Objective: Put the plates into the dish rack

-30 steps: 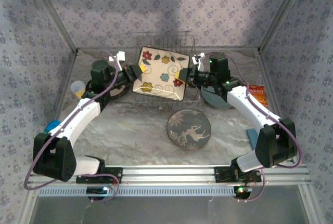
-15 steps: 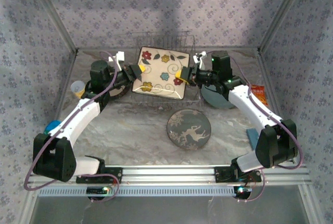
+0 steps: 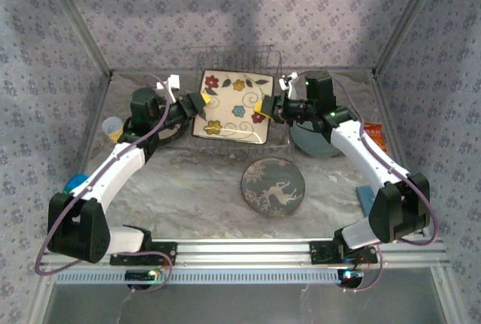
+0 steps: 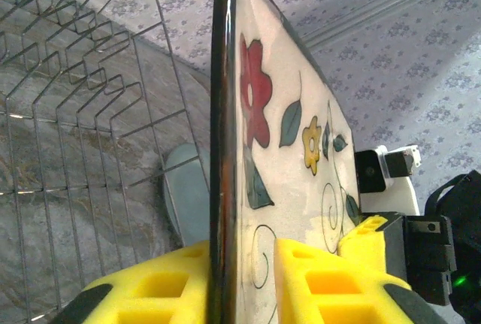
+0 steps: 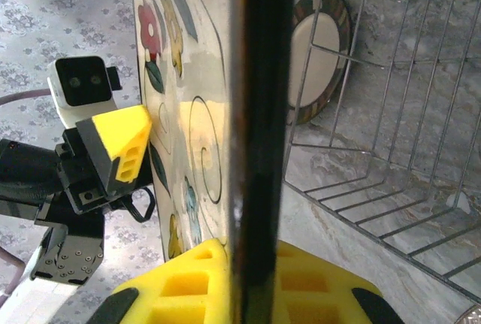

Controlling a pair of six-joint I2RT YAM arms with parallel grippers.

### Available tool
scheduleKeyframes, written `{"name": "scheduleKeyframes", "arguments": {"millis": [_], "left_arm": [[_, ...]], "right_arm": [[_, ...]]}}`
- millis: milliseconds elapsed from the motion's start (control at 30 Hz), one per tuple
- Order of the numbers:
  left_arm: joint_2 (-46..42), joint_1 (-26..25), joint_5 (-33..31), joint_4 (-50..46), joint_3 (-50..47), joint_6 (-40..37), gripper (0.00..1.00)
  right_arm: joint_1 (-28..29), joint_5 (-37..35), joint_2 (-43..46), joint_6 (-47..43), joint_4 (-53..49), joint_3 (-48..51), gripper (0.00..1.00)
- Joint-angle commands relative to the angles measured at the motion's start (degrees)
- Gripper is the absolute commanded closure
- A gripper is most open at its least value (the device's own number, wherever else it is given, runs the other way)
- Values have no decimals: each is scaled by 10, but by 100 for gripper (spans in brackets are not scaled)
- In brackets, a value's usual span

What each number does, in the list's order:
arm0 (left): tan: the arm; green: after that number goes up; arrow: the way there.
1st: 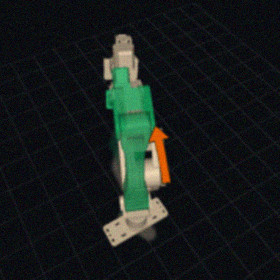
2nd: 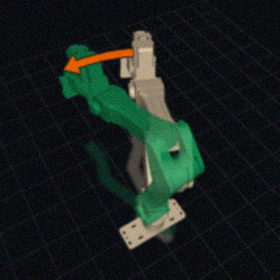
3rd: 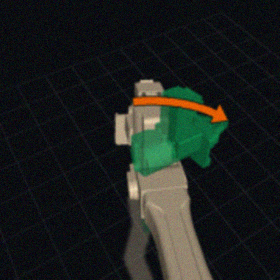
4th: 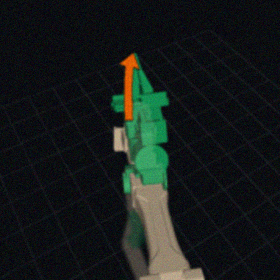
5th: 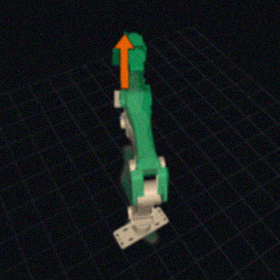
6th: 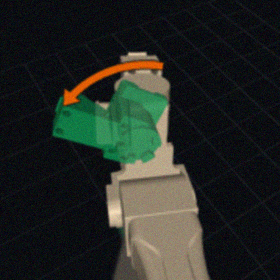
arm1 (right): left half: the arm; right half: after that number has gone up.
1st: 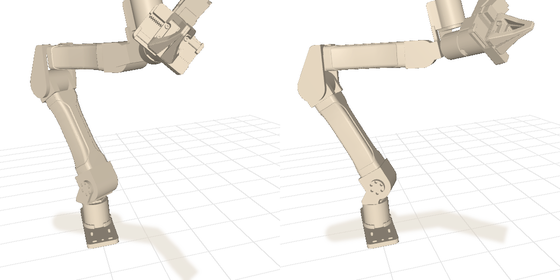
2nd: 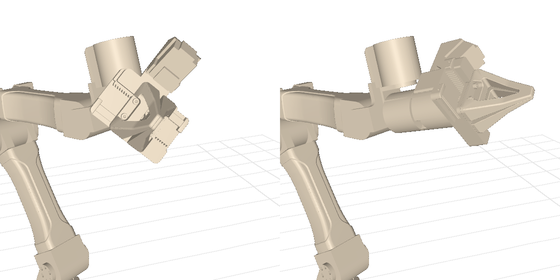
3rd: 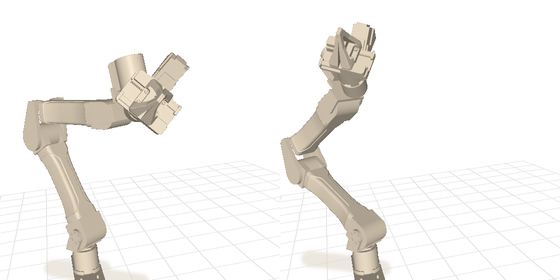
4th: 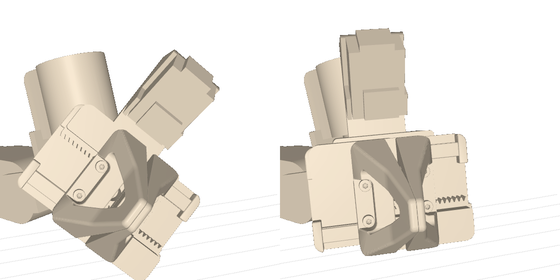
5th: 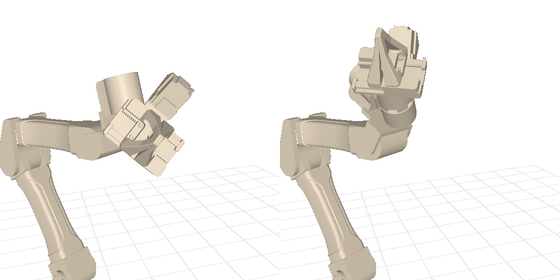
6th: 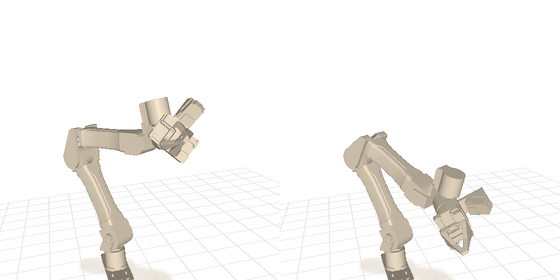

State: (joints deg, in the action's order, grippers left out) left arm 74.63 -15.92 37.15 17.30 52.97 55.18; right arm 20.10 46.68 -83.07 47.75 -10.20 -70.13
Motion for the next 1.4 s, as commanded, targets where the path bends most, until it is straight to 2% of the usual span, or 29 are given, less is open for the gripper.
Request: {"name": "scheduleKeyframes", "arguments": {"millis": [0, 267, 500, 800, 933, 1067, 1367], "left_arm": [[-22, -6, 5, 46, 3, -9, 65], [-24, -6, 2, 26, 5, -27, 40], [-23, -5, -1, -23, 26, -63, 1], [-19, -4, -14, -154, 92, -161, 1], [-16, -5, -32, -239, 130, -221, 1], [-18, -5, -61, -316, 158, -272, 1], [-14, -4, -97, -407, 194, -342, 1]], "right_arm": [[-7, -4, 2, -23, 20, -34, 100], [-21, -11, 1, -38, -15, -58, 100], [-50, -12, -8, -64, -88, -116, 100], [-87, -40, -63, -146, -262, -268, 100], [-99, -81, -122, -197, -364, -375, 100], [-104, -130, -184, -202, -420, -475, 100], [-100, -237, -309, -216, -551, -710, 100]]}}
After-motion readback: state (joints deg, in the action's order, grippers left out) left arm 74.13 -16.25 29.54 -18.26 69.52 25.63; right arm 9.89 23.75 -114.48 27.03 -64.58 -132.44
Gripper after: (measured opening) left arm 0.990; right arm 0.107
